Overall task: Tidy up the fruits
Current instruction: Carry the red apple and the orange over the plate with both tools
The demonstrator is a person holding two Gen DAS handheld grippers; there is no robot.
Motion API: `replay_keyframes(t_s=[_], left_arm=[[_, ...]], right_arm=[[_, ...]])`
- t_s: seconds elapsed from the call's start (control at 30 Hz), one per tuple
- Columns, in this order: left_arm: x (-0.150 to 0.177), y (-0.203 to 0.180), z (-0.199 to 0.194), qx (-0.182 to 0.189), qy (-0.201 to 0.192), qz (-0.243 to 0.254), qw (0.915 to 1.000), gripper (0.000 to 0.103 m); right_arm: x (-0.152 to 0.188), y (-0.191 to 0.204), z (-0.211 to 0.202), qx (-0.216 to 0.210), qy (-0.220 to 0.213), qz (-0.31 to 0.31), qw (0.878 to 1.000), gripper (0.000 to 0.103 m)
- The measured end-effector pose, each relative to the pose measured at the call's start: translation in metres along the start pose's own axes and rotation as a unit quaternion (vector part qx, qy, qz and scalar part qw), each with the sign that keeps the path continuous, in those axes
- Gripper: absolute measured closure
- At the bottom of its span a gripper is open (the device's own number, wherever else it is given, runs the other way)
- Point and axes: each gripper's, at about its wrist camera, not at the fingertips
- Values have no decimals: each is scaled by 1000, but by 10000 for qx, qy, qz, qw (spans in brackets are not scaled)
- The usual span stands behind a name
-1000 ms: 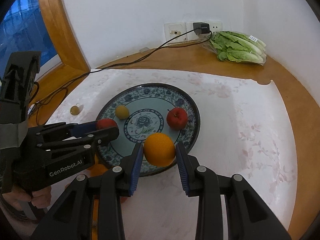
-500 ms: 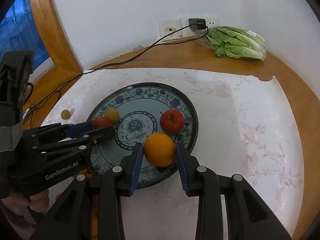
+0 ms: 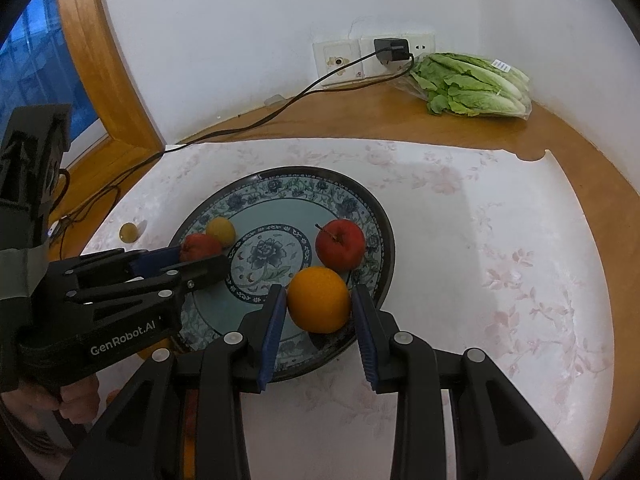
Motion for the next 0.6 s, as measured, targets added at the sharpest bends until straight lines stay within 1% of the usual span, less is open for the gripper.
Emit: replay_keyframes(t_s=[0.27, 0.33, 0.37, 0.43, 0.53, 0.6], left_arm=[[1, -1, 0, 9, 28, 4, 10000, 71], [1, -1, -1, 18, 21, 22, 10000, 64], [1, -2, -1, 8, 15, 41, 10000, 61], [2, -4, -3, -63, 9, 91, 9999, 55], [3, -7, -5, -109, 21, 134, 9998, 51], [4, -6, -7, -84, 33, 110, 9999, 50]], right_arm=[[1, 2, 0, 67, -32, -41, 10000, 68], [1, 2, 0, 58, -34, -24, 10000, 68], [1, 2, 0, 50, -33, -18, 10000, 68], [1, 3, 0, 22, -32, 0, 10000, 68], [0, 1, -1, 4, -33, 28, 10000, 67], [0, 2, -3, -13, -49, 54, 10000, 63]])
Point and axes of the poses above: each gripper's, at about its wrist camera, not at the fingertips, and z roughly the way its jaws point, y to its left, x to its underside, and after that the axes turned 3 degrees about -x, right-handed
